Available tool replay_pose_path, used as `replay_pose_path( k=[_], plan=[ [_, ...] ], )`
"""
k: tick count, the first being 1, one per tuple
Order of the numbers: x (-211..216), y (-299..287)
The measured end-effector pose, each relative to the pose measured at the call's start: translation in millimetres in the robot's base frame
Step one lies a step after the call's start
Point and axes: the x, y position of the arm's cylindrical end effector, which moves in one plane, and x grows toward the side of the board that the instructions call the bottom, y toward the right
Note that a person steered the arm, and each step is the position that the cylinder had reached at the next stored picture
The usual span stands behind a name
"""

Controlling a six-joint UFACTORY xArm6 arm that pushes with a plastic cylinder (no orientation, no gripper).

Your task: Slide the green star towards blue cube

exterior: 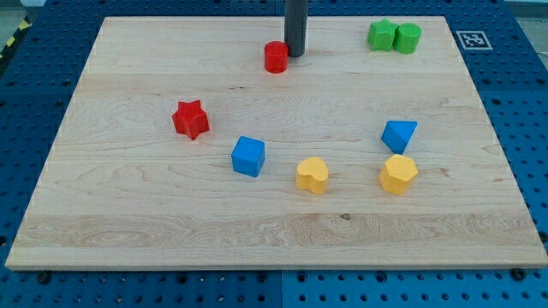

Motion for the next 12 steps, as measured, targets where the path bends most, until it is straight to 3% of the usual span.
replay_pose_path(
  k=[1, 3, 5, 8, 12],
  plan=[
    [-0.3, -0.2],
    [-73.4, 80.2],
    [-88.1, 171.3],
    [-40.6, 175.8],
    [-39.8, 143.2]
  ],
)
